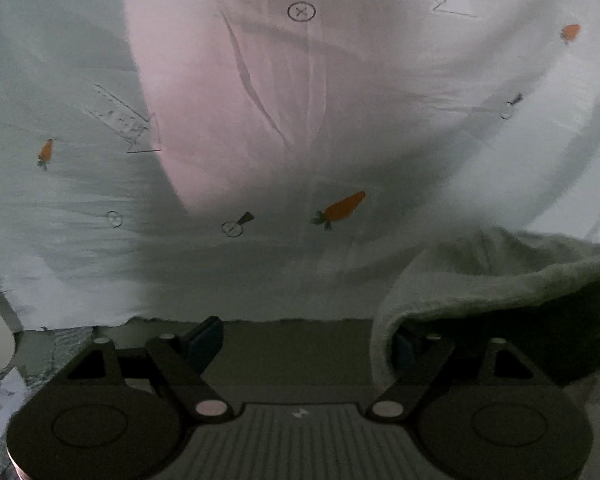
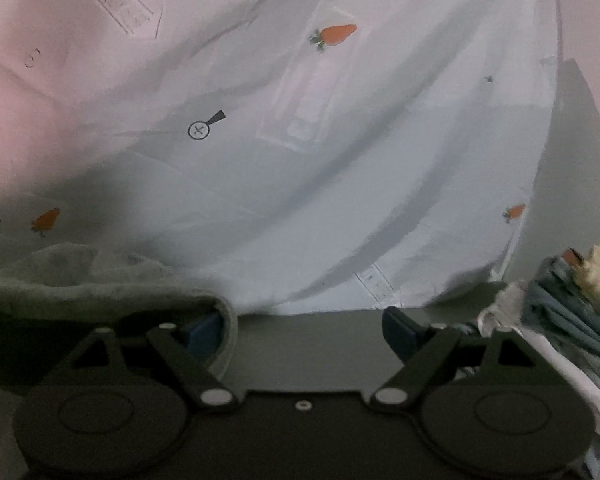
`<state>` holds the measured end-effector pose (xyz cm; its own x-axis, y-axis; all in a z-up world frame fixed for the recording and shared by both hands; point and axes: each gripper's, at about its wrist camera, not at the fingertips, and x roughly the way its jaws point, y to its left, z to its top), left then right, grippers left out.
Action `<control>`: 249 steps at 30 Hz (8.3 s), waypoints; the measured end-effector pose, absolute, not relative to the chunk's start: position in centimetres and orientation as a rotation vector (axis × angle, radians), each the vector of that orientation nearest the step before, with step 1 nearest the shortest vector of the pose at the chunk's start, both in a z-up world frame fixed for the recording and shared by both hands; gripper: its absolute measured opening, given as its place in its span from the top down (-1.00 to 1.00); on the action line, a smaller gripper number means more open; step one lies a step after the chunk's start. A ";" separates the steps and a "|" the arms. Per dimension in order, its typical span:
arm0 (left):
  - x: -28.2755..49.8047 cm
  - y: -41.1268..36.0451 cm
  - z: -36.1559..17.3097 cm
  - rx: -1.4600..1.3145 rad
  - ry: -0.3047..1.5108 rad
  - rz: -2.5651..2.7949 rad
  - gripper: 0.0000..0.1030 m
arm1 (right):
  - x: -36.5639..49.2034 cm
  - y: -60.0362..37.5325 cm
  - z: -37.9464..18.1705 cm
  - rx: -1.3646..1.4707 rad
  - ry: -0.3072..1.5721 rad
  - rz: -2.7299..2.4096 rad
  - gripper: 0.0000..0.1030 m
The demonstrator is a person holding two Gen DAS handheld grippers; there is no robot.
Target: Fold clothes
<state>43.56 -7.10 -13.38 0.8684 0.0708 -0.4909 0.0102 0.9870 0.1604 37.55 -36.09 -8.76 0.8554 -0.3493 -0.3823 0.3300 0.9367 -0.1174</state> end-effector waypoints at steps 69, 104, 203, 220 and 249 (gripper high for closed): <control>15.6 1.7 -25.8 -0.331 1.076 -0.241 -0.80 | 13.4 -41.6 -23.8 0.657 0.935 -0.042 -0.20; 16.6 2.3 -20.6 -0.912 0.762 -0.515 0.82 | 14.0 -45.4 -23.6 1.506 0.534 0.379 0.72; 42.9 -2.2 -27.6 -0.789 1.019 -0.490 -0.97 | 38.2 -43.8 -24.1 0.938 0.919 0.344 -0.87; 35.6 -3.1 -23.5 -0.836 0.923 -0.571 0.28 | 28.6 -44.3 -20.6 1.276 0.748 0.323 0.07; 22.2 -19.4 -18.1 -0.761 1.004 -1.140 0.29 | -0.4 -52.2 -18.2 1.594 0.150 -0.116 0.07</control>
<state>22.25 -19.44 -18.13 0.0986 -0.9640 -0.2471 0.3667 0.2660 -0.8915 -0.36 -52.23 -18.22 0.9856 0.0234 -0.1674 0.1680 -0.0259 0.9854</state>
